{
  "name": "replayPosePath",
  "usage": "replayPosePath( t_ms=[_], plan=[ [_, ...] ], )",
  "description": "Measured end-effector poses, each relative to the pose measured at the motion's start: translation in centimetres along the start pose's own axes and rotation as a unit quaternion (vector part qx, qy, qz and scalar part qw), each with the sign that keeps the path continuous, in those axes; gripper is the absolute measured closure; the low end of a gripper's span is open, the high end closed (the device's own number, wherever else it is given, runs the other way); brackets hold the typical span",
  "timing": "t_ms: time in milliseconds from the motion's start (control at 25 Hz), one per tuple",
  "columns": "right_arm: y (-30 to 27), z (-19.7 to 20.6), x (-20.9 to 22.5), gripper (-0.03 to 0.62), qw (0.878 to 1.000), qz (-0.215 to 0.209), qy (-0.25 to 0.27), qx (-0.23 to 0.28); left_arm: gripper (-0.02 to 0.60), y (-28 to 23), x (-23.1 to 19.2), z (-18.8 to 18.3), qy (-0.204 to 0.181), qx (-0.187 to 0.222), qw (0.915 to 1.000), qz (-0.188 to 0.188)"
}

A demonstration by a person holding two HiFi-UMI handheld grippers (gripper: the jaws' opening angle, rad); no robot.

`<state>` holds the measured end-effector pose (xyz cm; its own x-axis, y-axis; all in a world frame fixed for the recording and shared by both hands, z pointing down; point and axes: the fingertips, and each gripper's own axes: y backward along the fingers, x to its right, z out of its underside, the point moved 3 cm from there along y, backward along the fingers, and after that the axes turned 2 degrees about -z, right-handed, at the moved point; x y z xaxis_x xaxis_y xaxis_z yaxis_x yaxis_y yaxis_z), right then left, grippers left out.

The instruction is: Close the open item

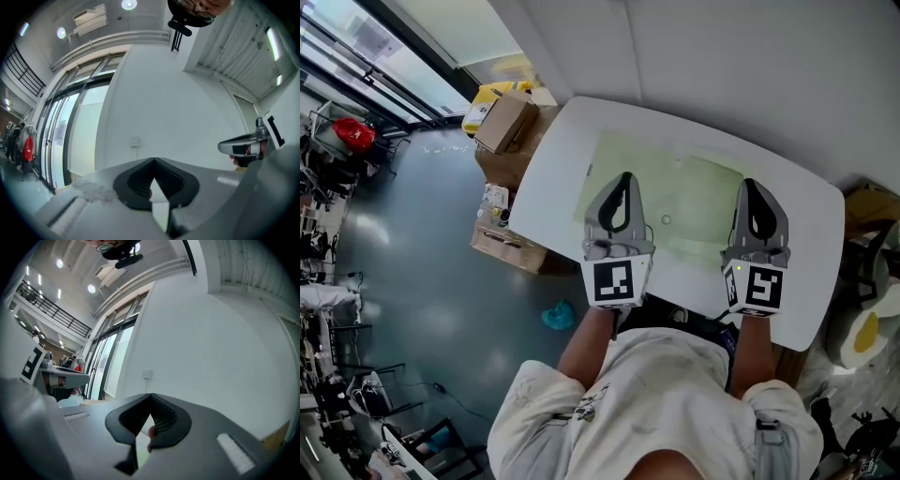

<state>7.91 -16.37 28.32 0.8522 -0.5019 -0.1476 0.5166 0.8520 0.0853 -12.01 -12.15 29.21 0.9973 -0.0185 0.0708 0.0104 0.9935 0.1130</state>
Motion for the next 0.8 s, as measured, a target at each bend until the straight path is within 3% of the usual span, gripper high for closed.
replayPosePath(
  t_ms=[520,800],
  plan=[
    [-4.7,0.2,-8.0,0.592,0.997,-0.081,-0.003,-0.001,0.580,2.1,-7.6,1.7,0.007,-0.023,0.9968,-0.076],
    [-6.5,1.5,-11.3,0.592,0.994,-0.107,-0.012,-0.013,0.580,3.1,-10.5,4.0,0.008,-0.043,0.9941,-0.099]
  ],
)
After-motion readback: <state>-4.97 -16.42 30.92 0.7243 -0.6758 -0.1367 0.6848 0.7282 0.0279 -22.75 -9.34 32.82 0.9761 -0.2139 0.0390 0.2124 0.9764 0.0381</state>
